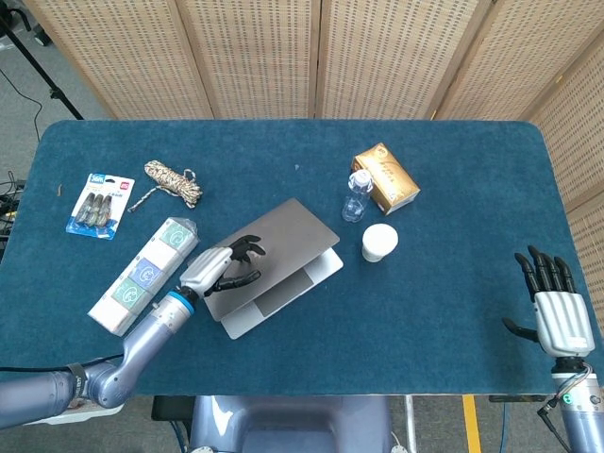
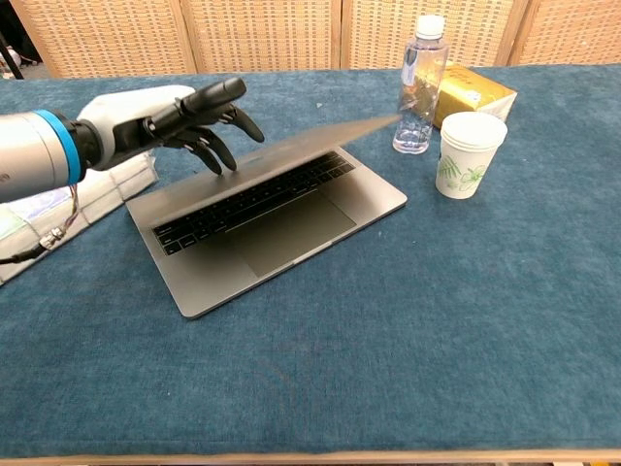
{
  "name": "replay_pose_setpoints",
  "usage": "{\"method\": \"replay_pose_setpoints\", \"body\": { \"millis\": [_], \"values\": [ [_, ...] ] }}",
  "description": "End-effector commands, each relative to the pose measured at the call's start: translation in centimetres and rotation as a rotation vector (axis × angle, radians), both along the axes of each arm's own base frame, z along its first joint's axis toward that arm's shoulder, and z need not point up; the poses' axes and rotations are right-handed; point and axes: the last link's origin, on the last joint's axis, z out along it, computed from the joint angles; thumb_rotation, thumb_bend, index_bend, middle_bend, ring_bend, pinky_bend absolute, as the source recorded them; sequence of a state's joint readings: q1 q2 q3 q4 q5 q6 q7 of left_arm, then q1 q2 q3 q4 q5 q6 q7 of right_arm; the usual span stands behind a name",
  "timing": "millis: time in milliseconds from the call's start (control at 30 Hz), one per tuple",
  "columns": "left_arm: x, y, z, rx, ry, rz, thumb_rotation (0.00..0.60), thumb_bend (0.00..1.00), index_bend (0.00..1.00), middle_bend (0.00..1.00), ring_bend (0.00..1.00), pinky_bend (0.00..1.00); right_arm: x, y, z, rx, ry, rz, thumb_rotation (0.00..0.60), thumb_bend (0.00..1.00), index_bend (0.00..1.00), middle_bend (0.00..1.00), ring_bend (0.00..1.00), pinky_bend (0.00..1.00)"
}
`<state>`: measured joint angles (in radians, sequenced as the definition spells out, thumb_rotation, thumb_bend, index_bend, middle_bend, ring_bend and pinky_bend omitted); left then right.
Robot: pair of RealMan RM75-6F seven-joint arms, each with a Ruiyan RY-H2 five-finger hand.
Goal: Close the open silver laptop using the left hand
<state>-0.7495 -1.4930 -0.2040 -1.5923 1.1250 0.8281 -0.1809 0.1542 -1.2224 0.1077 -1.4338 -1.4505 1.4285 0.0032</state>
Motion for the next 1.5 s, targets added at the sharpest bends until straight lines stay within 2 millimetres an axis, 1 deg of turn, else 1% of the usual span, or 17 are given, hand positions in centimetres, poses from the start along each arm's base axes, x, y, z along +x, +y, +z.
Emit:
{"method": "replay_pose_setpoints", "body": {
  "millis": [33, 333, 467, 633, 800, 1000, 1167, 1267, 1300, 1367, 1400, 1433, 1500],
  "values": [
    [0.0, -0.2, -0.9, -0.007, 0.020, -0.014, 0.000, 0.00, 0.28, 0.17, 0.31, 0.29, 0.0, 0.0, 0.0, 0.001, 0.000, -0.001, 0.600, 0.00, 0.00, 0.00, 0.00, 0.00],
    [-0.1, -0.7, -2.7, -0.034, 0.032, -0.005, 0.000, 0.00, 0.28, 0.17, 0.31, 0.29, -0.1, 0.0, 0.1, -0.001, -0.003, -0.004, 0.600, 0.00, 0.00, 0.00, 0.00, 0.00],
    [-0.1, -0.6, -3.1, -0.034, 0.033, 0.000, 0.000, 0.00, 0.28, 0.17, 0.31, 0.29, -0.1, 0.0, 0.2, -0.001, -0.004, -0.005, 0.600, 0.00, 0.00, 0.00, 0.00, 0.00],
    [0.0, -0.5, -2.9, -0.031, 0.019, 0.006, 0.000, 0.00, 0.28, 0.17, 0.31, 0.29, -0.1, 0.1, 0.2, -0.002, -0.004, -0.004, 0.600, 0.00, 0.00, 0.00, 0.00, 0.00],
    [0.2, -0.3, -2.1, -0.011, -0.001, 0.005, 0.000, 0.00, 0.28, 0.16, 0.31, 0.29, -0.1, 0.1, 0.2, -0.002, -0.004, -0.005, 0.600, 0.00, 0.00, 0.00, 0.00, 0.00],
    [0.5, -0.1, -0.4, 0.041, -0.021, -0.017, 0.000, 0.00, 0.28, 0.16, 0.30, 0.29, 0.0, 0.1, 0.2, -0.002, -0.004, -0.003, 0.600, 0.00, 0.00, 0.00, 0.00, 0.00],
    [0.6, 0.1, 1.2, 0.096, -0.024, -0.041, 0.000, 0.00, 0.28, 0.11, 0.26, 0.29, 0.0, 0.1, 0.2, -0.003, -0.005, -0.001, 0.600, 0.00, 0.00, 0.00, 0.00, 0.00],
    [0.0, 0.2, 3.3, 0.204, -0.012, -0.073, 0.000, 0.00, 0.27, 0.05, 0.18, 0.26, 0.0, 0.2, 0.3, -0.007, -0.009, 0.001, 0.600, 0.00, 0.00, 0.00, 0.00, 0.00],
    [-0.4, 0.3, 4.2, 0.253, 0.010, -0.086, 0.004, 0.00, 0.24, 0.02, 0.12, 0.22, 0.1, 0.2, 0.4, -0.009, -0.012, 0.001, 0.600, 0.00, 0.00, 0.00, 0.00, 0.00],
    [-1.8, 0.3, 5.9, 0.337, 0.081, -0.107, 0.032, 0.00, 0.18, 0.00, 0.04, 0.16, 0.1, 0.2, 0.5, -0.013, -0.017, 0.005, 0.600, 0.00, 0.00, 0.00, 0.00, 0.00],
    [-2.4, 0.2, 6.7, 0.369, 0.117, -0.113, 0.067, 0.00, 0.15, 0.00, 0.01, 0.13, 0.2, 0.3, 0.5, -0.014, -0.020, 0.008, 0.600, 0.00, 0.00, 0.00, 0.00, 0.00],
    [-3.1, 0.1, 7.4, 0.398, 0.149, -0.115, 0.108, 0.00, 0.12, 0.00, 0.00, 0.12, 0.2, 0.3, 0.6, -0.015, -0.021, 0.011, 0.600, 0.00, 0.00, 0.00, 0.00, 0.00],
    [-4.5, -0.2, 8.9, 0.458, 0.200, -0.106, 0.166, 0.00, 0.11, 0.00, 0.00, 0.09, 0.3, 0.3, 0.6, -0.016, -0.024, 0.016, 0.600, 0.00, 0.00, 0.00, 0.00, 0.00]
  ]
}}
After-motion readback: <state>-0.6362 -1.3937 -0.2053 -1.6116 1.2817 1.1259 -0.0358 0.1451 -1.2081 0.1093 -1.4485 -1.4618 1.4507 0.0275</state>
